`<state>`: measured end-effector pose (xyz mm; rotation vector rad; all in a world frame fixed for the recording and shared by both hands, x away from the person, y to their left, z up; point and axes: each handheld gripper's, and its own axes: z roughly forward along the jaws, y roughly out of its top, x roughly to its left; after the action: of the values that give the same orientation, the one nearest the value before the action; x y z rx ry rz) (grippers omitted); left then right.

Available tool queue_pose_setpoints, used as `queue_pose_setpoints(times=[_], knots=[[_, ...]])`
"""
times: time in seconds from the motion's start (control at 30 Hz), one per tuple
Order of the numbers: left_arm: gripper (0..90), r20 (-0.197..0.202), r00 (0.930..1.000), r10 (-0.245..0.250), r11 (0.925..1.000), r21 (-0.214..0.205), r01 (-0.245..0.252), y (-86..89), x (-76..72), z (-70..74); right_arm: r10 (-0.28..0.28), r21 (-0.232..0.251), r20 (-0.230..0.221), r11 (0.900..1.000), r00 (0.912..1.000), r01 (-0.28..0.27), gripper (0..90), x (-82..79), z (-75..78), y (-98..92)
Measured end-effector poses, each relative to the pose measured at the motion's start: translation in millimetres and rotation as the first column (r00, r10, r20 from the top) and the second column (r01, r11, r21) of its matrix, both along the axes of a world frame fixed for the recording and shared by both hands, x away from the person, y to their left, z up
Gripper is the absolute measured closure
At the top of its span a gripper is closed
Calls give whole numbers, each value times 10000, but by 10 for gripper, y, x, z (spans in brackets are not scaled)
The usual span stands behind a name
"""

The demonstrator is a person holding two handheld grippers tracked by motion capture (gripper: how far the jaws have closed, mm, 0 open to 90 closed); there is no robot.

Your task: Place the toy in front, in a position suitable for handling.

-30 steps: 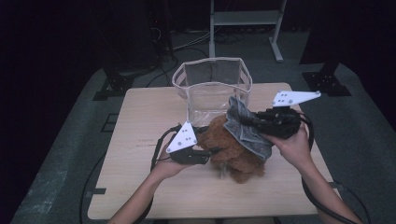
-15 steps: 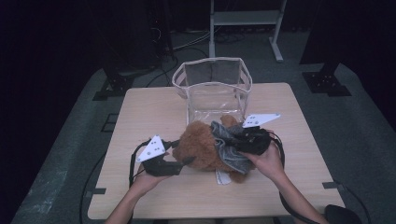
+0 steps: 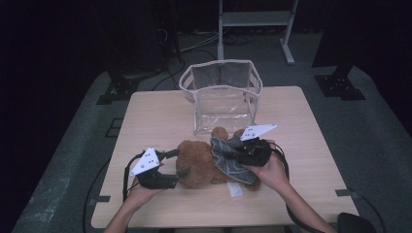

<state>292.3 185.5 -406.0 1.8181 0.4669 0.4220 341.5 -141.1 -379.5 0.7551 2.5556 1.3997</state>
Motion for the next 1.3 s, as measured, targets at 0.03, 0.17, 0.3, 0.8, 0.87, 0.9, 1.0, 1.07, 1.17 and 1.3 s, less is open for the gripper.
queue_pose_setpoints(times=[0.03, 0.17, 0.3, 0.8, 0.87, 0.9, 1.0, 1.07, 1.17, 1.3], knots=[[227, 197, 9997, -167, 9995, 273, 161, -97, 32, 0, 5, 2, 142, 10000, 9999, -5, 765, -28, 44, -43], [204, 168, 9997, -150, 9987, 493, 141, -181, 146, -23, -406, 61, 213, 9992, 9989, 405, 762, -60, 74, -254], [169, -20, 10000, 44, 9961, 877, -42, -245, 260, -36, -984, 278, -171, 9947, 9950, 988, 760, -45, -21, -527], [116, -811, 9966, 168, 9891, 1471, -47, -382, 553, -112, -2344, 1386, -326, 9617, 9716, 2366, 750, -97, -191, -955], [116, -540, 9984, 182, 9916, 1286, -111, -376, 523, -69, -2544, 1508, -239, 9551, 9668, 2551, 754, -100, -178, -1030], [118, -398, 9990, 210, 9934, 1131, -164, -374, 507, -48, -2603, 1594, -264, 9520, 9652, 2612, 755, -93, -167, -1069], [121, -48, 9999, 146, 9970, 767, -142, -370, 476, 21, -2789, 1612, -387, 9459, 9595, 2815, 757, -60, -152, -1145], [121, 18, 10000, 91, 9973, 731, -92, -380, 472, 35, -2762, 1527, -437, 9479, 9601, 2796, 757, -40, -156, -1141], [121, -150, 9998, -92, 9903, 1386, 112, -464, 488, -17, -2265, 960, -583, 9681, 9723, 2313, 756, 34, -211, -966], [117, -550, 9982, 245, 9860, 1663, -150, -412, 523, -114, -1894, 884, -582, 9770, 9802, 1940, 759, 73, -225, -807]])
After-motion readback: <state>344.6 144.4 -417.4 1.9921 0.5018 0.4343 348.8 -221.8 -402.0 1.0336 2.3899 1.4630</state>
